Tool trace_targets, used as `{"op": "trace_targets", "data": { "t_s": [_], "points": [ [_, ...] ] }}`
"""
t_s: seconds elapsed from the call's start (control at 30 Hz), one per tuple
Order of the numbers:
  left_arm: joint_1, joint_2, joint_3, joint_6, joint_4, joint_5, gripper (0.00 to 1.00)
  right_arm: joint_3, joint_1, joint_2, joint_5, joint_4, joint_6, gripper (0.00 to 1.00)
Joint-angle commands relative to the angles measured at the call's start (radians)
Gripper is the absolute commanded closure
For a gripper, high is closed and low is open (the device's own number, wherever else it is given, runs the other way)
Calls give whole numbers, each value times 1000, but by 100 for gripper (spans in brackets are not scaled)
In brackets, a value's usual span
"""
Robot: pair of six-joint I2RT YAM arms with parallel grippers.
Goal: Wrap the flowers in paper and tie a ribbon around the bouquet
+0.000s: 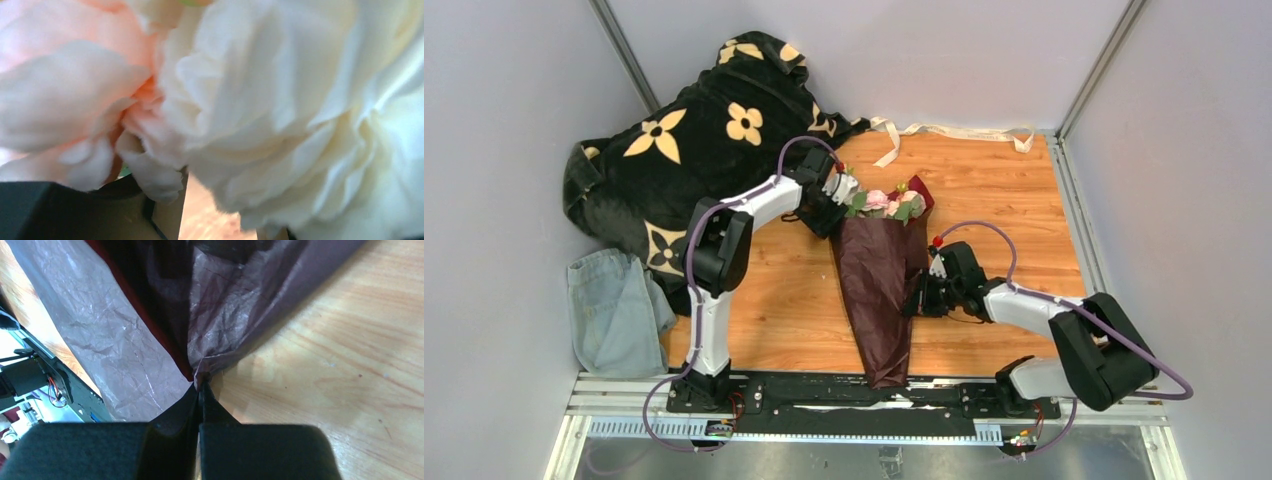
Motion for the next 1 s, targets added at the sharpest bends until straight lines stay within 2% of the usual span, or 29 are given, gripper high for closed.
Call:
{"op": "trace_targets", "data": {
  "t_s": [0.0, 0.13, 0.3, 0.37, 0.5, 0.6, 0.7, 0.83, 0.97],
  "points": [
    [-10, 74, 151, -40, 13, -11, 45, 22, 15, 52, 44, 7, 13, 100],
    [-7, 82, 227, -30, -52, -95, 43, 70, 14, 98, 52, -4, -8, 100],
    [-18, -113, 147, -32, -65, -156, 43, 81, 14, 134, 36, 16, -5, 100],
    [-46, -204, 93, -41, -71, -116, 47, 80, 14, 143, 28, 20, -1, 100],
    [-172, -315, -26, -9, -70, 147, 53, 78, 14, 142, 18, 13, 7, 100],
    [-227, -238, -18, -29, -48, 206, 55, 81, 14, 132, 21, -2, 11, 100],
    [-233, -98, 68, -89, -36, 224, 57, 78, 14, 128, 10, -3, 21, 100],
    [-244, 34, 188, -156, 19, 315, 56, 67, 14, 128, -12, -5, 35, 100],
    [-262, 116, 228, -189, 107, 268, 53, 86, 14, 123, -39, -58, 13, 91]
  ]
}}
